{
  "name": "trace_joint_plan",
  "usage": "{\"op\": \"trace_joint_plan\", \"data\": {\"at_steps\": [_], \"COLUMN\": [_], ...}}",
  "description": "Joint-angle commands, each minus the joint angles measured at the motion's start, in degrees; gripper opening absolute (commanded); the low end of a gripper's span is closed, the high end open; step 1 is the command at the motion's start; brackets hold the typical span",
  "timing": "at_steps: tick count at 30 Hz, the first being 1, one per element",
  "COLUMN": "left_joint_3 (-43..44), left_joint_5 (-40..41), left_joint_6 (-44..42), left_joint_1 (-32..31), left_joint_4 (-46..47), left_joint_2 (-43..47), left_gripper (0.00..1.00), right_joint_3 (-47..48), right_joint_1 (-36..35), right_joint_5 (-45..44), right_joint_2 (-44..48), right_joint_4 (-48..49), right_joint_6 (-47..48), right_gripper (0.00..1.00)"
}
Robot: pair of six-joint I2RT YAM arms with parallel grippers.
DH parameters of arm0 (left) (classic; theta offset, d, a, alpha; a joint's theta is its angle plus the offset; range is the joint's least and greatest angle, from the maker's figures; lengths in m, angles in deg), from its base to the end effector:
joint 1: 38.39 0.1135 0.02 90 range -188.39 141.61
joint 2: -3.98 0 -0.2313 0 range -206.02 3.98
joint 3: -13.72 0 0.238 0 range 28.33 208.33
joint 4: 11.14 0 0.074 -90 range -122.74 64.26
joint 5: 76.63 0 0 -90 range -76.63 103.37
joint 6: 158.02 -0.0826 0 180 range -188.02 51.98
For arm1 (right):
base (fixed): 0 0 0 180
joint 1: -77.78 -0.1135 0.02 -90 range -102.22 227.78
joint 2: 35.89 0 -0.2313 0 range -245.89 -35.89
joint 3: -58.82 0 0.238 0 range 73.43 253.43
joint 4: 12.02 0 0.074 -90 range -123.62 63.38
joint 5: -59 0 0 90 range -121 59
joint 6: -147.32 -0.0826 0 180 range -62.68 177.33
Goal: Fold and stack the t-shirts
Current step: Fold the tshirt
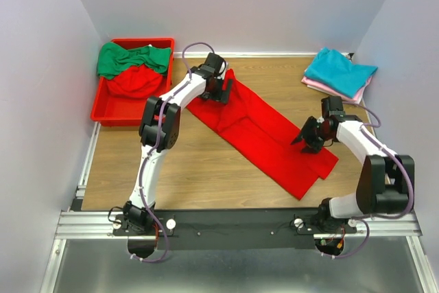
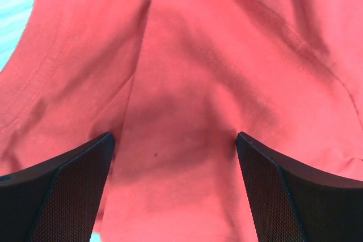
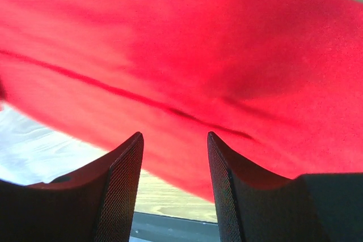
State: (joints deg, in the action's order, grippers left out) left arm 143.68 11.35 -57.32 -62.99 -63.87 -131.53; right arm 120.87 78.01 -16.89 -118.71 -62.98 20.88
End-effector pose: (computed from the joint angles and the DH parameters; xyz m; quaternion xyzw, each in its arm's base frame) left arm 0.4572 -0.2125 0.1194 0.1212 0.9541 -0.0990 0.2552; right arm 0.2620 0.0191 0.1122 0.2897 0.9362 0.1642 0.1121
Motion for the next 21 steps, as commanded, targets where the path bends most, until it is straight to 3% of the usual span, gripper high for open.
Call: {"op": "trace_joint_plan", "data": {"at_steps": [1, 10, 21], "left_joint_3": [-2.0, -19.8, -27.5], "left_joint_5": [4.0, -4.2, -14.3], "left_joint_6": [1.5, 9.6, 12.8], "left_joint_1": [1.0, 0.9, 1.0], "left_joint_4": [-2.7, 9.7, 17.3], "left_joint_2": [6.5, 20.7, 16.9], "left_gripper": [0.96, 0.96, 0.96], "right_joint_3": [3.9, 1.3, -1.3], "right_joint_1": [-0.1, -3.7, -6.5], "right_joint_5": [-1.5, -3.8, -6.4], "right_joint_2": [3.8, -0.7, -6.3], "right_joint_4": [-3.3, -0.1, 3.5], "right_joint_6": [-0.3, 0.5, 1.3], "right_gripper": [0.57, 0.57, 0.57]}}
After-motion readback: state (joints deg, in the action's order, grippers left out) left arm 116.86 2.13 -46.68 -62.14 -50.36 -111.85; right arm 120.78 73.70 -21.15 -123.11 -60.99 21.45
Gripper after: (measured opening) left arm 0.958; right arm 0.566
